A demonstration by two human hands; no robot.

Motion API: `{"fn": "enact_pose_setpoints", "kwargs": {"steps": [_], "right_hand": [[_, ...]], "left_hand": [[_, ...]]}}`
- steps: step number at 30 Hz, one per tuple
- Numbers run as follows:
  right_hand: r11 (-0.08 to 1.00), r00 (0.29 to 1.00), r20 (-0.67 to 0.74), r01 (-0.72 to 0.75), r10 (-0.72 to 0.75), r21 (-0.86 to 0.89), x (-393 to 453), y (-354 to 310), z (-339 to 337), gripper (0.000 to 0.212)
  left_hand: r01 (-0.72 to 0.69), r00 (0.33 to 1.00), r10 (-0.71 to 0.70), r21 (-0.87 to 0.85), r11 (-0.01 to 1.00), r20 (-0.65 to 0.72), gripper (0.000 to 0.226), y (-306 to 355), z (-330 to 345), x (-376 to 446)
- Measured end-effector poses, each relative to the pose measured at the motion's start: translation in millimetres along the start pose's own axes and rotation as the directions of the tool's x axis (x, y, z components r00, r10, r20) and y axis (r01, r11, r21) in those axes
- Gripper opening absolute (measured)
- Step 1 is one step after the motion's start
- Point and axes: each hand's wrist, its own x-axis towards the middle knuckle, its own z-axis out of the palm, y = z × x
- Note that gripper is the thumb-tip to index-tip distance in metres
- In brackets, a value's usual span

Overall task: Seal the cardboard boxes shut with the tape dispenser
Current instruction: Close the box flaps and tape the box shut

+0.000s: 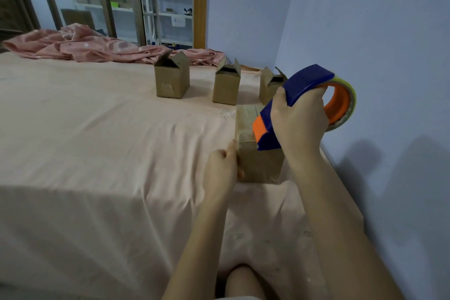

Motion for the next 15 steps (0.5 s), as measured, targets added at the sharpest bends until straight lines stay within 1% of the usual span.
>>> {"fn": "enact_pose_setpoints", "kwargs": {"steps": [2,3,4,6,7,8,9,11,13,14,15], "right_hand": [[1.000,1.000,0.001,-0.017,0.017,0.002,1,1,-1,0.039],[1.000,1.000,0.001,-0.021,0.021,0.003,0,2,-1,0.040],[1.000,1.000,-0.001,-0.018,0.018,0.003,0,2,0,0.040],[1.000,1.000,-0.003,-0.006,0.006,0.003,-1,0,1,0.040],[1.000,1.000,-0.001,-0.004,0.004,0.003,-1,0,2,0.040],[1.000,1.000,0.001,-0.006,0.006,0.001,-1,-1,2,0.041],[1.000,1.000,0.003,-0.009,0.009,-0.004,-1,-2,3,0.041],[1.000,1.000,0.003,-0.017,0.017,-0.012,0,-1,3,0.042],[0.999,1.000,0.004,-0.030,0.030,-0.011,0,0,2,0.042],[0.999,0.999,0.005,-0.038,0.039,-0.008,0,1,1,0.042],[0.999,0.999,0.006,-0.046,0.046,-0.006,1,1,1,0.042]], "left_hand": [[0.035,0.999,-0.034,0.075,0.997,-0.008,0.045,-11,1,-9],[0.015,0.999,-0.011,0.074,0.997,-0.053,0.042,-15,0,-14],[-0.028,0.992,0.035,0.056,0.998,-0.122,0.036,-15,-1,-18],[-0.168,0.951,0.153,-0.035,0.985,-0.267,0.023,-11,-4,-25],[-0.243,0.937,0.210,-0.087,0.966,-0.280,0.020,-7,-4,-28],[-0.304,0.932,0.268,-0.126,0.944,-0.242,0.027,-5,-1,-30],[-0.341,0.933,0.313,-0.164,0.926,-0.176,0.037,-3,4,-33],[-0.383,0.924,0.379,-0.160,0.910,-0.057,0.051,-4,17,-40],[-0.454,0.891,0.450,-0.079,0.887,-0.062,0.059,-10,27,-44],[-0.465,0.884,0.460,-0.070,0.882,-0.080,0.061,-14,31,-44],[-0.448,0.893,0.442,-0.081,0.890,-0.086,0.062,-17,32,-43]]}}
